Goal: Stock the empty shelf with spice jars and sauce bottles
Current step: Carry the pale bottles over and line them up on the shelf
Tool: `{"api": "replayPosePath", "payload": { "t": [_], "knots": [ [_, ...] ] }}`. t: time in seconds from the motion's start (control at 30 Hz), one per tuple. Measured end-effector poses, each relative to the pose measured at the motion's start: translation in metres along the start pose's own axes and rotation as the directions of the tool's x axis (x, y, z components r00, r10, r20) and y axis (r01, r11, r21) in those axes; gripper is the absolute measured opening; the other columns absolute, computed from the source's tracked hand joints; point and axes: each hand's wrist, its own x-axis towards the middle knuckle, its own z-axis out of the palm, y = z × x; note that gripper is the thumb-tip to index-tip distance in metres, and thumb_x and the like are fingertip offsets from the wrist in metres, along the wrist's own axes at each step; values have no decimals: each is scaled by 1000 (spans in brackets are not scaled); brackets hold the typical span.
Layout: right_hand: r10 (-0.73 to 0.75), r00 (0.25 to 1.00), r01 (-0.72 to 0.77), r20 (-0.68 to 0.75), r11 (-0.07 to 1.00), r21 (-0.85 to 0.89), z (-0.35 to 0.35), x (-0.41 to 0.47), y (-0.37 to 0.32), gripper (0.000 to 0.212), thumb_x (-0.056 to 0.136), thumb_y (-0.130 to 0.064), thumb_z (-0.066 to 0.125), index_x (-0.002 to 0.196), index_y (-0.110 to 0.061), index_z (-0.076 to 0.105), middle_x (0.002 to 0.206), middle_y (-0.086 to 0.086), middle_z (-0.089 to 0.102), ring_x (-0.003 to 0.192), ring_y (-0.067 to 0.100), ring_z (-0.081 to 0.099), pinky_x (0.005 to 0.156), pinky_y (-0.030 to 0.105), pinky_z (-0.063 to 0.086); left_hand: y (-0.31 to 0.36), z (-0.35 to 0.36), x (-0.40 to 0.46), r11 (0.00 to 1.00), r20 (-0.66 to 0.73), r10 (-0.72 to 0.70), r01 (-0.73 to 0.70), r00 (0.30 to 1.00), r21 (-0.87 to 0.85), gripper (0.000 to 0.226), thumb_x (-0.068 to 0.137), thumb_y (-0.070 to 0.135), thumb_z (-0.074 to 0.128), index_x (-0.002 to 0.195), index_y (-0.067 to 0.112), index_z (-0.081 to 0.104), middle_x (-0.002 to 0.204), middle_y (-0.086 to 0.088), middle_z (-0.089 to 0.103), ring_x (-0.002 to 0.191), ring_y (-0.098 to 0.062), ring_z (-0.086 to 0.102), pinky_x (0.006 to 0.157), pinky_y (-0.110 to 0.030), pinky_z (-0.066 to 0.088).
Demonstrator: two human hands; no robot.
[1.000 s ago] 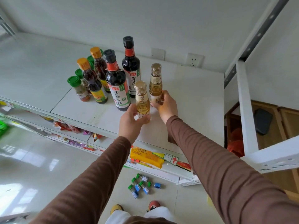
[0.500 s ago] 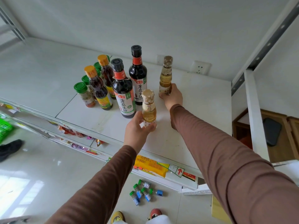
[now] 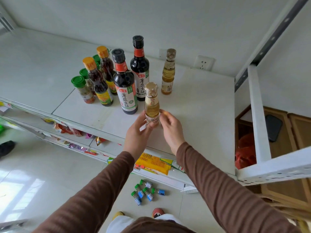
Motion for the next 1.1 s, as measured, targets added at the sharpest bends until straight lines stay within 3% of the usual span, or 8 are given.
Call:
{"api": "replayPosePath", "payload": {
  "t": [0.13,0.23,0.33,0.47,0.57,0.7,0.93,1.1],
  "knots": [
    [0,1000,-1,8,994,111,10,-6,2,30,102,-26,54,130,-25,66,114,-17,74,108,-3,67,97,20,51,1,7,7,999,-17,0,0,1000,40,48,100,31,61,146,32,51,118,24,69,111,11,62,94,-11,48],
    [19,1000,-17,-18,991,132,11,10,-2,30,101,-28,55,129,-26,66,112,-16,74,109,2,68,101,28,51,6,12,25,999,3,3,-3,1000,36,46,101,30,58,147,29,50,121,15,71,113,5,64,99,-21,50],
    [63,998,-60,-20,989,138,7,33,-8,36,102,-29,55,136,-21,61,122,-4,72,115,12,67,108,37,49,11,18,49,1000,41,2,-3,999,20,42,102,31,57,143,26,53,123,8,71,115,-5,65,104,-35,52],
    [65,998,-63,-19,993,95,-1,60,-18,35,103,-29,54,136,-21,61,120,-4,71,112,11,66,109,37,49,18,25,78,1000,80,-4,4,997,4,43,101,29,58,143,20,52,130,1,67,122,-13,63,108,-43,49],
    [85,996,-84,-2,993,77,-3,73,-23,39,103,-28,53,142,-21,56,136,2,64,124,17,61,112,39,46,23,29,93,1000,90,20,-20,996,-4,46,102,23,57,146,16,48,140,-1,60,134,-16,53,115,-43,42],
    [67,998,-68,11,997,35,-6,81,-28,41,104,-32,50,145,-25,53,141,2,61,126,18,58,112,40,46,27,31,104,1000,91,5,-4,996,-10,48,102,20,56,149,16,45,149,-3,53,146,-18,40,121,-43,33],
    [67,998,-67,12,998,-3,-7,87,-32,41,105,-34,48,144,-23,53,142,5,59,129,22,56,112,43,45,32,30,108,1000,120,-17,18,993,-6,50,104,21,54,152,16,41,152,-2,50,146,-16,38,121,-41,32],
    [59,998,-55,35,993,-107,-9,76,-36,42,106,-34,44,146,-25,49,145,2,57,132,21,53,111,32,41,31,26,100,995,134,-87,79,987,68,54,104,27,53,153,12,38,159,-6,41,152,-21,28,123,-42,27]
  ]
}}
